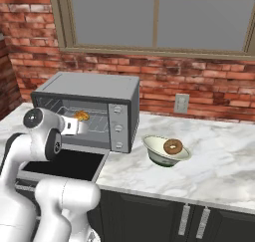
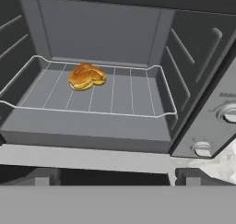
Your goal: Pick up the heated bread from the toaster oven and place it in the bowl. Then move the bread bowl to the dining counter.
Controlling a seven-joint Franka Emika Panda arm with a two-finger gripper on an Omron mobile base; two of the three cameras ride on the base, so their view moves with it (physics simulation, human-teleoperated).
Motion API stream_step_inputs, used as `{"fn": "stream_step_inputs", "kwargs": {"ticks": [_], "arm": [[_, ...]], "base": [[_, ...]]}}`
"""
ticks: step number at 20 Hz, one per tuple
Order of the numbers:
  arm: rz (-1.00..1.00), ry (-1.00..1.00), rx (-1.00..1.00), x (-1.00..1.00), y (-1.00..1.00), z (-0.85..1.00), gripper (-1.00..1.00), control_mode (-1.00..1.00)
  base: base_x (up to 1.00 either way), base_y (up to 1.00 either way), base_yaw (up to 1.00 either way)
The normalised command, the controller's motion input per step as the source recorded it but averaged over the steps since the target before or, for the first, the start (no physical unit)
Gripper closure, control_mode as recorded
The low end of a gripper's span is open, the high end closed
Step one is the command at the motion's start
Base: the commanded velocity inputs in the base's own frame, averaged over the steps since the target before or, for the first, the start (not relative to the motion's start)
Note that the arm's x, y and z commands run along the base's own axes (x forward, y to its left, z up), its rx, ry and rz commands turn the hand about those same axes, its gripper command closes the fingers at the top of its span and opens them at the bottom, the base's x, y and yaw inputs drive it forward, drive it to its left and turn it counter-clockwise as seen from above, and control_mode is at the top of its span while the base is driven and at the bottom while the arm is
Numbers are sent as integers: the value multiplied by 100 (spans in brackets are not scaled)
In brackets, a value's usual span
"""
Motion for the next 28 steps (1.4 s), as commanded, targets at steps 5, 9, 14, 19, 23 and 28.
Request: {"fn": "stream_step_inputs", "kwargs": {"ticks": [5,9,14,19,23,28], "arm": [[0,0,3,45,0,0,-100,-100],[0,0,3,44,0,0,-100,-100],[0,0,2,38,3,-18,-100,-100],[0,0,0,42,3,-23,-100,-100],[0,0,0,37,1,-41,-100,-100],[0,1,0,35,0,-46,-100,-100]], "base": [[0,0,0],[0,0,0],[0,0,0],[0,0,0],[0,0,0],[0,0,0]]}}
